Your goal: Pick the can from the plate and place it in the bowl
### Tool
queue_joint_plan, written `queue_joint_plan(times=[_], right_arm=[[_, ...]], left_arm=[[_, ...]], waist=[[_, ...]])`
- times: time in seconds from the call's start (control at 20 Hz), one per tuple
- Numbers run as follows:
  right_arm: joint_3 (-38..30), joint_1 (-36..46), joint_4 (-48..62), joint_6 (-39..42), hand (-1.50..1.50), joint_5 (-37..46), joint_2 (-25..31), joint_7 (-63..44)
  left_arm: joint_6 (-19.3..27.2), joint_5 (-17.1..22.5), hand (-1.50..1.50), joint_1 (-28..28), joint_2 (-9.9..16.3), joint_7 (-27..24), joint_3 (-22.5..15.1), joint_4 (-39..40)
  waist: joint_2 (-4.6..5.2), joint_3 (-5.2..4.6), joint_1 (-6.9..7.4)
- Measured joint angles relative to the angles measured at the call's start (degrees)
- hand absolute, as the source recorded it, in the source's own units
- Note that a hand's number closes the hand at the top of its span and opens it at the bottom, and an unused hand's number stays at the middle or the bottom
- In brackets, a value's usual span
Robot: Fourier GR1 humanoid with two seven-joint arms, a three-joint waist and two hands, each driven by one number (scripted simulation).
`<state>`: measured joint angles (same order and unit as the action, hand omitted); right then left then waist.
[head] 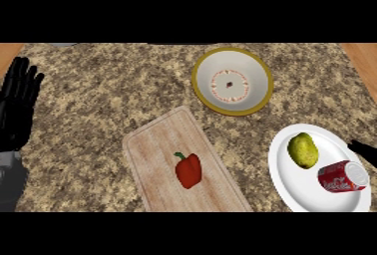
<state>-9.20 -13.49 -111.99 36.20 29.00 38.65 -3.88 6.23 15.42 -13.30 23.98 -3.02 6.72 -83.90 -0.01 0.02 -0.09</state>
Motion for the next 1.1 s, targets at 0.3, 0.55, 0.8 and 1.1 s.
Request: queue_joint_plan(times=[0.3,0.55,0.8,1.1], right_arm=[[-0.89,1.37,3.18,0.26,-1.50,3.51,-1.80,5.72],[1.00,1.88,4.91,-0.29,-1.50,8.32,-4.44,6.57],[2.66,3.24,6.68,-0.74,-1.50,12.61,-7.35,6.66],[2.93,5.67,12.52,-1.85,-1.50,16.32,-8.87,8.64]], left_arm=[[0.01,-2.26,0.00,-0.13,-1.83,-0.07,0.31,-0.37],[-1.47,-2.55,0.00,-0.92,-1.82,0.12,1.94,0.43],[-1.93,-3.69,0.00,-0.41,-3.35,-0.30,2.48,0.29],[-2.80,-4.26,0.00,-0.19,-3.64,1.01,3.38,-1.25]], waist=[[-0.01,-0.02,-0.05],[0.00,0.00,-0.05],[0.00,-0.02,-0.03],[-0.04,-0.09,0.06]])
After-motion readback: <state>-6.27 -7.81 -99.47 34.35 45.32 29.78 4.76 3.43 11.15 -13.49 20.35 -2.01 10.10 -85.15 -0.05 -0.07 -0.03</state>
